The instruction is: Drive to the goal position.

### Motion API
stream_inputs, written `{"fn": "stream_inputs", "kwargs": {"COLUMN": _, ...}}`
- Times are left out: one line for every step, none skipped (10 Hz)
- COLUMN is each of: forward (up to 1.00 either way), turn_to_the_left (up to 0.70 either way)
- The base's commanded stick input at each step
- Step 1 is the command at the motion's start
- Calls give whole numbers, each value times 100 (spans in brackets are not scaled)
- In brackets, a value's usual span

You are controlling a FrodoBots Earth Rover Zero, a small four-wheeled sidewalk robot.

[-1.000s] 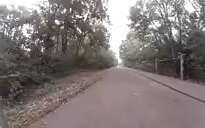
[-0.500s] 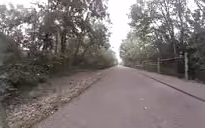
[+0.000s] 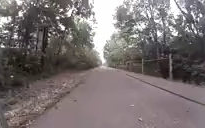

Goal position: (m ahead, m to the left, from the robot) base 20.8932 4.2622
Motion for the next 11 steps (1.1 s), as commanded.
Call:
{"fn": "stream_inputs", "kwargs": {"forward": 70, "turn_to_the_left": 0}}
{"fn": "stream_inputs", "kwargs": {"forward": 70, "turn_to_the_left": 0}}
{"fn": "stream_inputs", "kwargs": {"forward": 70, "turn_to_the_left": 0}}
{"fn": "stream_inputs", "kwargs": {"forward": 70, "turn_to_the_left": 0}}
{"fn": "stream_inputs", "kwargs": {"forward": 70, "turn_to_the_left": 0}}
{"fn": "stream_inputs", "kwargs": {"forward": 70, "turn_to_the_left": 0}}
{"fn": "stream_inputs", "kwargs": {"forward": 70, "turn_to_the_left": 0}}
{"fn": "stream_inputs", "kwargs": {"forward": 70, "turn_to_the_left": 0}}
{"fn": "stream_inputs", "kwargs": {"forward": 70, "turn_to_the_left": 0}}
{"fn": "stream_inputs", "kwargs": {"forward": 70, "turn_to_the_left": 0}}
{"fn": "stream_inputs", "kwargs": {"forward": 70, "turn_to_the_left": 0}}
